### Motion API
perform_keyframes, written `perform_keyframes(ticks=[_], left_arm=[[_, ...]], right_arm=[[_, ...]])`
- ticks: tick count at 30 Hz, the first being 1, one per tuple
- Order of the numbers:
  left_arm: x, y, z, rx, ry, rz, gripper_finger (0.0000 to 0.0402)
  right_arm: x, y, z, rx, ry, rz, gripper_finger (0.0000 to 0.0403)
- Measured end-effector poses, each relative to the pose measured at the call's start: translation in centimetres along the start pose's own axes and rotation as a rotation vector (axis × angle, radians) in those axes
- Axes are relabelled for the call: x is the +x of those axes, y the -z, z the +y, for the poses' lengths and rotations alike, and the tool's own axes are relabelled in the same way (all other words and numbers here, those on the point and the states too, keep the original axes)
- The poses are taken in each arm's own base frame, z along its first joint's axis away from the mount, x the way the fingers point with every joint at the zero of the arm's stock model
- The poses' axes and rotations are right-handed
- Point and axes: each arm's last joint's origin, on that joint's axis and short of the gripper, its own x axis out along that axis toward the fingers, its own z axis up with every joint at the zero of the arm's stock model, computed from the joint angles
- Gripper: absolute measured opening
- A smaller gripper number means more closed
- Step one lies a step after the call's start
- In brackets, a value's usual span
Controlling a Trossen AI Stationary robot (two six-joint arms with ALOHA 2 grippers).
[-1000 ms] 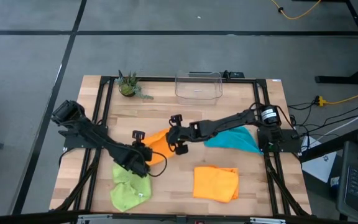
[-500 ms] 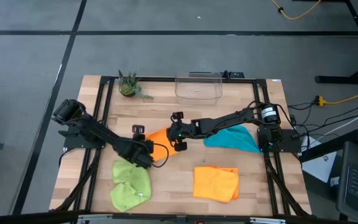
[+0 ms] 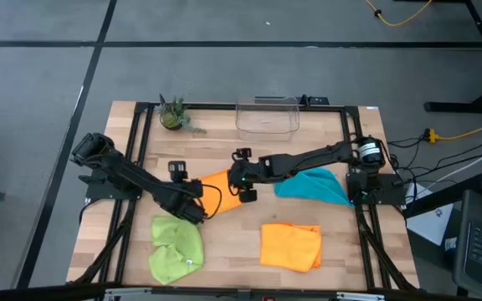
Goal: Fold microfiber towels
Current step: Fold the top orange towel on the table
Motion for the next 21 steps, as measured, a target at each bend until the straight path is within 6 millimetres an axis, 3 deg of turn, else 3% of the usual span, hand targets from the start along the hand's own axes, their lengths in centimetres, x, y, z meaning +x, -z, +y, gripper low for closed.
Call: perform_keyframes(ticks=[6, 11, 16, 21], left_arm=[[-1.8, 3.2, 3.0, -0.124, -0.012, 0.031, 0.0161], [-1.9, 5.6, 4.5, -0.325, 0.17, -0.149, 0.0161], [0.0, 6.4, 3.9, -0.445, 0.323, -0.313, 0.0159], [2.2, 6.2, 2.3, -0.429, 0.361, -0.335, 0.0158]], right_arm=[[-2.3, 2.8, 0.3, 0.09, -0.105, 0.018, 0.017], [-2.3, 5.5, 1.1, 0.257, -0.086, -0.157, 0.016], [-0.7, 6.7, 3.6, 0.468, -0.145, -0.434, 0.0159], [0.3, 6.2, 7.0, 0.509, -0.119, -0.551, 0.0158]])
